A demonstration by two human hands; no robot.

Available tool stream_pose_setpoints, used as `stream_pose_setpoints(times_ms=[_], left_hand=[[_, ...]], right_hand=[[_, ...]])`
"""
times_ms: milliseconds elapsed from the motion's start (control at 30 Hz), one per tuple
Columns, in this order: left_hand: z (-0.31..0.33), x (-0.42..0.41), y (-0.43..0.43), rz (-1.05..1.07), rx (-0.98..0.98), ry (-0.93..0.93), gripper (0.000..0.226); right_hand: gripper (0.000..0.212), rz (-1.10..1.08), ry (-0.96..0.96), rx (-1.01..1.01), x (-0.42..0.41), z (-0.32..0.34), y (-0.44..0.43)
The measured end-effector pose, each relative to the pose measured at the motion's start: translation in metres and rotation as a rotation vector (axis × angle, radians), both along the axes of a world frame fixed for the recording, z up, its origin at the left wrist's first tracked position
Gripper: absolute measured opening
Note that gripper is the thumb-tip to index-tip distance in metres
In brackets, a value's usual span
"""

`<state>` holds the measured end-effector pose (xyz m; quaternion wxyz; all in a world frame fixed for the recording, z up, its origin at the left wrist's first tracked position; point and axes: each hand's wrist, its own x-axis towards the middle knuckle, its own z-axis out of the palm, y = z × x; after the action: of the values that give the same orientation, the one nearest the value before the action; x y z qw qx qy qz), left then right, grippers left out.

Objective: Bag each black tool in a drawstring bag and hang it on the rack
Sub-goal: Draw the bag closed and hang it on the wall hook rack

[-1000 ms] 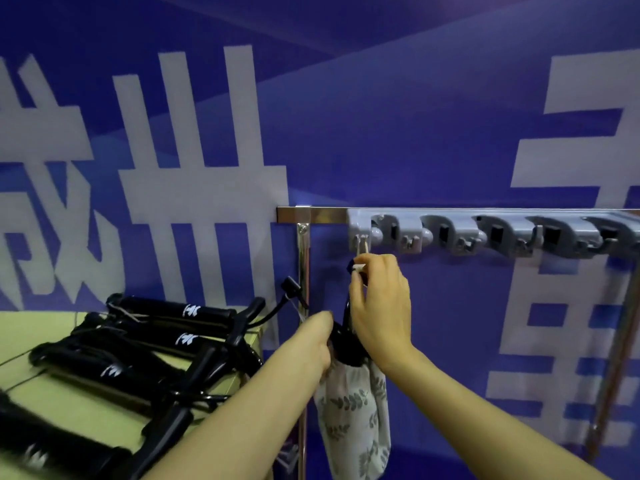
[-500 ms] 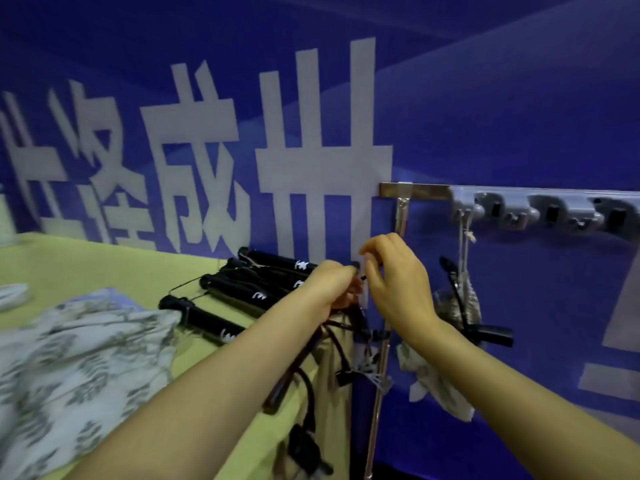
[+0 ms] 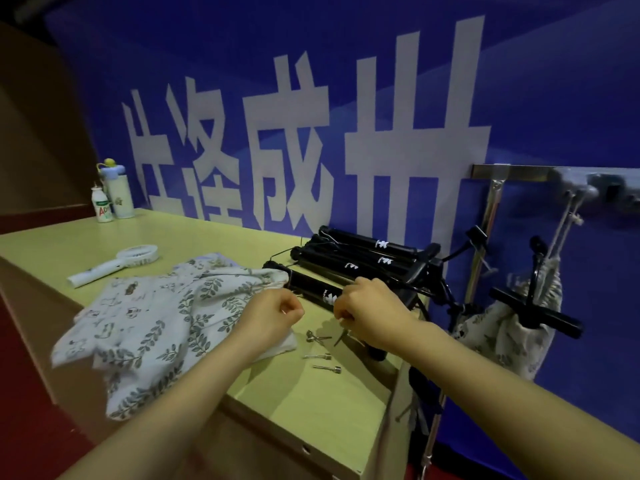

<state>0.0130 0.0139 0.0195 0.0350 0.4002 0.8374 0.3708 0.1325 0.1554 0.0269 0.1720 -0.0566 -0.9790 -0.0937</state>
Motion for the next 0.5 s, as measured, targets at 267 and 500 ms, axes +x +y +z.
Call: stream_pose_setpoints(times_ms=[267, 500], left_hand=[[-0.019, -0.001, 0.004, -0.006, 0.025, 0.073, 0.007], [-0.027, 0.001, 0.018, -0.006, 0.097, 0.070, 0.009]], right_hand=[[0.022, 0.002, -0.131, 0.213, -0.014, -0.014, 0.007], [0.020, 0.057, -0.142, 0.245, -0.017, -0.017, 0.011]])
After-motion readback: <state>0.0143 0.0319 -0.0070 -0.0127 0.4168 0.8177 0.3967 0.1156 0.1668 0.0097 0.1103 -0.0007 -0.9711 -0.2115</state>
